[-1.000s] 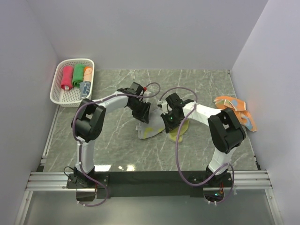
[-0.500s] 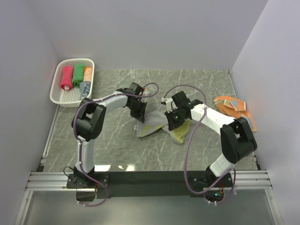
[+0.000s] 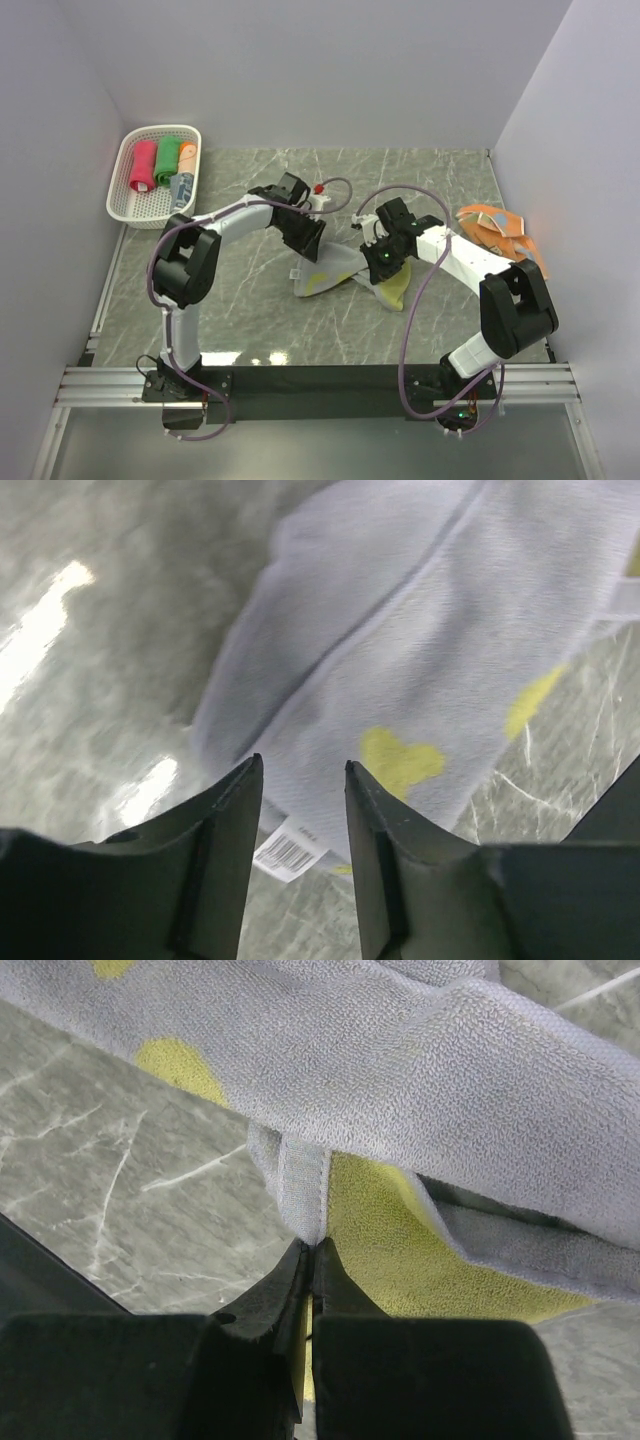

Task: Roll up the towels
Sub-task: Flatten the towel

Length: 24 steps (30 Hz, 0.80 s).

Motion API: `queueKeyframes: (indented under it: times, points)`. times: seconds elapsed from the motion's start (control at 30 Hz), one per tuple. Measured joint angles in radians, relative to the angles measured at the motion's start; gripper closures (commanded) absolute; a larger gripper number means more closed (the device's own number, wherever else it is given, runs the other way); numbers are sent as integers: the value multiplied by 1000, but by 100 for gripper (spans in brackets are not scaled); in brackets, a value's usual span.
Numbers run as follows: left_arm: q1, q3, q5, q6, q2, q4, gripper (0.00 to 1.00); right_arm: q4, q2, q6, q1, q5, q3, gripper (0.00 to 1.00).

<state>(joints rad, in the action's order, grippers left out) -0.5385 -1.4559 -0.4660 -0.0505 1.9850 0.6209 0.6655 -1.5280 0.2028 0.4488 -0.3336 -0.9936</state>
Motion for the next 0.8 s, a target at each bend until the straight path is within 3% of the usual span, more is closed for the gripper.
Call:
queueKeyframes:
  times: [0.17,0.43,0.6,0.7,0.8]
  points:
    - [-45,-21,17,-40,18,0,49,5,0,6,0,0,0,100]
    - [-60,-14,112,-61,66,-27,51,11,0,12,0,10,5,100]
    - [-60,-10,162,-61,66,-49,85,12,-2,23,-3,26,5,94]
    - [-56,-1,176,-66,66,-64,97,11,-15,29,-6,36,5,84]
    - [-56,15,176,-65,55,-79,99,11,-36,30,-17,43,5,77]
